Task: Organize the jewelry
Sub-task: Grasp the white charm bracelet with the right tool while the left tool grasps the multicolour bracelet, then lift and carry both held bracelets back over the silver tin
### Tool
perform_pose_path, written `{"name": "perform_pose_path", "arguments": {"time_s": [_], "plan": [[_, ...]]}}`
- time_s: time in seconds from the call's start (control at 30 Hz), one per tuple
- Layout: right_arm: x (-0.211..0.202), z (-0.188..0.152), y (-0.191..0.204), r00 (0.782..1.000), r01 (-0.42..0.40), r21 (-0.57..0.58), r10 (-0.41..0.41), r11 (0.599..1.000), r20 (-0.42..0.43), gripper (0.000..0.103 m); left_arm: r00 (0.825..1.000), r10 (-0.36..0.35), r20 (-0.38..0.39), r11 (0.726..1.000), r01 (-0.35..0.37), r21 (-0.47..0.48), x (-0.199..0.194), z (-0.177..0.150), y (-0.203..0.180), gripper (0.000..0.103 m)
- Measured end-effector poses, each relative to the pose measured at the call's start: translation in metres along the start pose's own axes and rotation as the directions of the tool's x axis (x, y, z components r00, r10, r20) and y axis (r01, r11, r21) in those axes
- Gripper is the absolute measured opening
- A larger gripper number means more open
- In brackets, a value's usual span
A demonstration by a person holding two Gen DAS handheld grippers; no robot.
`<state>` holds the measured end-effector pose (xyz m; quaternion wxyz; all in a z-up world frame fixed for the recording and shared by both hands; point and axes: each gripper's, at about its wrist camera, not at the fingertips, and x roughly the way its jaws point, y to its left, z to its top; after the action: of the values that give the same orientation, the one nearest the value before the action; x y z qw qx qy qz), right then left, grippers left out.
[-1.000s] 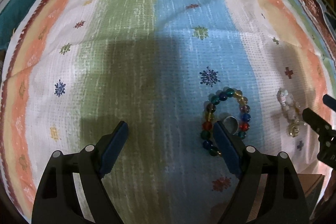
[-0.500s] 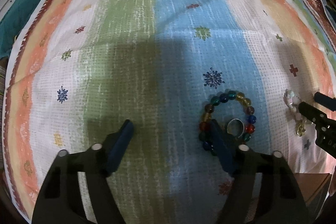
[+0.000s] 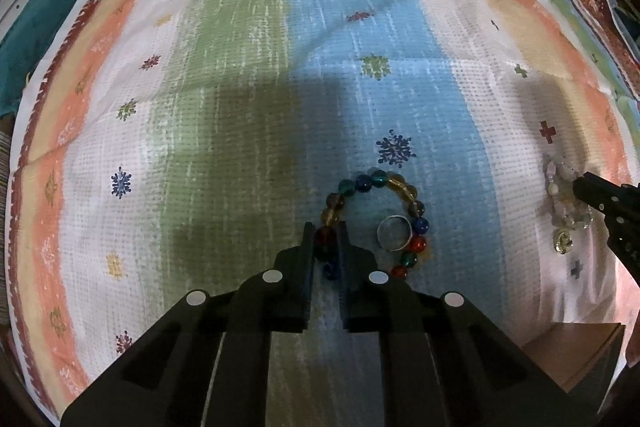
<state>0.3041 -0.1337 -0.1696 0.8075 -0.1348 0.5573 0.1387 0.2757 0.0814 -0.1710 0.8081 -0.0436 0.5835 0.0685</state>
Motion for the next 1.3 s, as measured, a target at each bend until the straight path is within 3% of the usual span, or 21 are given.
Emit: {"name": "perform_pose_path", "arguments": {"time_s": [0.5,0.63,1.3], "plan": [[-0.042,-0.001,0.010,0.996,-0.036,-0.019,0.038,0.999,0.087,0.009,0.995,-0.064,0.082,0.998,0.063,0.007,-0.045,0.001,-0.014,0.009],[-0.052,0.000,0.015,0.993,-0.037,-0.025,0.040,0.999,0.109,0.009,0.994,-0.038,0.098,0.998,0.033,0.049,-0.054,-0.001,-0.023,0.009],[-0.082,-0.014,0.027,0.985,-0.056,-0.035,0.061,0.998,0.163,0.009,0.989,-0.078,0.122,0.997,0.075,0.030,-0.082,-0.006,-0.020,0.010]]}}
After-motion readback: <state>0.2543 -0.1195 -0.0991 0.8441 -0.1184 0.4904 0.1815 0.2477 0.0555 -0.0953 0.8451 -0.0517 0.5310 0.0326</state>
